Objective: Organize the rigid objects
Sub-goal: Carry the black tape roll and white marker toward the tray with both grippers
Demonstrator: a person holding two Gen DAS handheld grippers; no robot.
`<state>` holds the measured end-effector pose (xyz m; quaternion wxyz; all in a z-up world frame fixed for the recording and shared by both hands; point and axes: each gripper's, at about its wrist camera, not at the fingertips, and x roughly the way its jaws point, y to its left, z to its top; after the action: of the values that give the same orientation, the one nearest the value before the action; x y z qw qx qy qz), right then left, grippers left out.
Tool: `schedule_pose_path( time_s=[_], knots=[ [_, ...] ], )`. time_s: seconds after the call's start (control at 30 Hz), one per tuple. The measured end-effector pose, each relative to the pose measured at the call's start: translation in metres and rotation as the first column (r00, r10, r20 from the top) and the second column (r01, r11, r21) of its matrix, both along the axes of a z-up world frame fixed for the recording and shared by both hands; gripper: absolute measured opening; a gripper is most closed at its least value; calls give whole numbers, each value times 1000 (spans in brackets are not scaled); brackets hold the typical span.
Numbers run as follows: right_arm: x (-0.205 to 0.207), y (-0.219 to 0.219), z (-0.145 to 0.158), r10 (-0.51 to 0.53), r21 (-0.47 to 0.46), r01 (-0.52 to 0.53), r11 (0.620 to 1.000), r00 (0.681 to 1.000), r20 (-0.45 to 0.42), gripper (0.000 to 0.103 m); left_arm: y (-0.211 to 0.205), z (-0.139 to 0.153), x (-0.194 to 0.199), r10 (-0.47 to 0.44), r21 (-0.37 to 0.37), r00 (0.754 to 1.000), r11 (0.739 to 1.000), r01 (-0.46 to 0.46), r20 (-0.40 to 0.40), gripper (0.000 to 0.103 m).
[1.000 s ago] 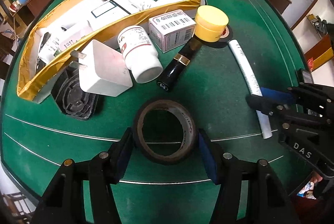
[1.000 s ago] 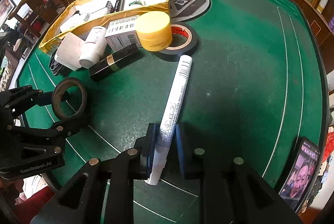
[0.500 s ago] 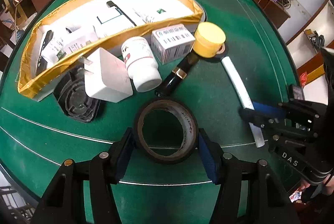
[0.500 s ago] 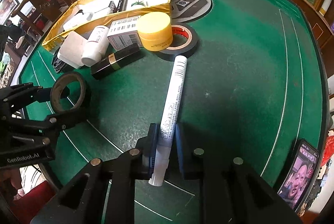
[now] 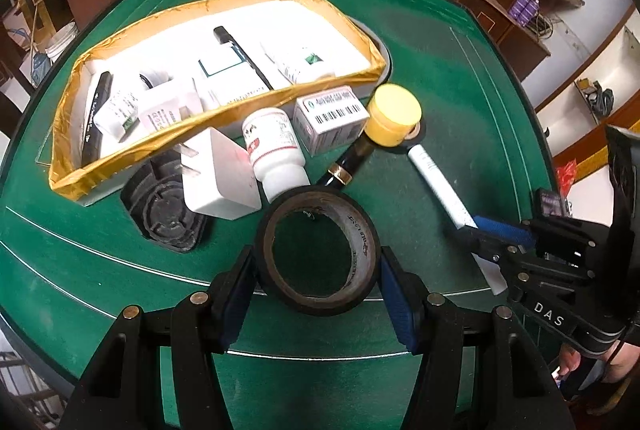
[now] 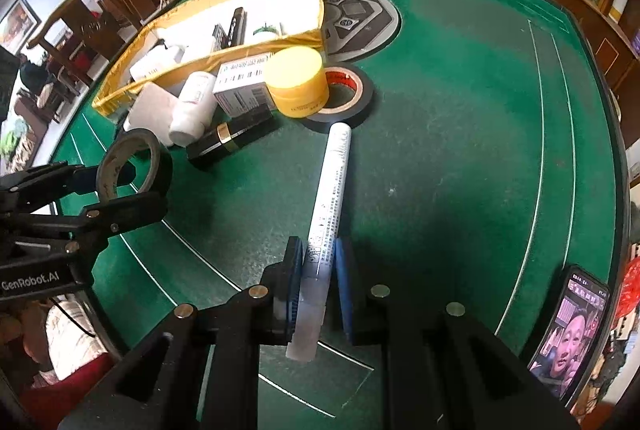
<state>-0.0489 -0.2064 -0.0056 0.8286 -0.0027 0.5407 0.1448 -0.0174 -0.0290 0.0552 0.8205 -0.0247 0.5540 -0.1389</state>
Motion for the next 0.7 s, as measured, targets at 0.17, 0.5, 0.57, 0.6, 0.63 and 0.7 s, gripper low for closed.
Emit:
schedule_pose_path(
  time_s=[0.17, 0.5, 0.57, 0.6, 0.63, 0.7],
  knots=[
    [-2, 1, 13, 2, 35, -3, 999, 1000, 26, 15, 1, 9, 2, 2, -11, 1000, 1000, -2, 12, 63],
    [1, 3, -3, -4, 13, 5, 1000, 999, -41, 14, 5, 9, 5, 1, -17, 1000, 1000, -1, 5, 63],
    [2, 4, -9, -7, 2, 7, 1000, 998, -60, 14, 6, 7, 5, 3, -19, 1000, 1000, -3, 1, 63],
    [2, 5, -11, -7, -3, 7, 1000, 998, -65, 14, 7, 6, 6, 4, -21, 1000, 1000, -4, -2, 63],
    [3, 6, -13, -10, -11, 10, 1000, 997, -70, 14, 7, 6, 6, 5, -21, 1000, 1000, -5, -4, 63],
    [5, 7, -16, -14, -18, 13, 1000, 997, -78, 14, 8, 5, 6, 6, -22, 1000, 1000, -7, -6, 63]
  ],
)
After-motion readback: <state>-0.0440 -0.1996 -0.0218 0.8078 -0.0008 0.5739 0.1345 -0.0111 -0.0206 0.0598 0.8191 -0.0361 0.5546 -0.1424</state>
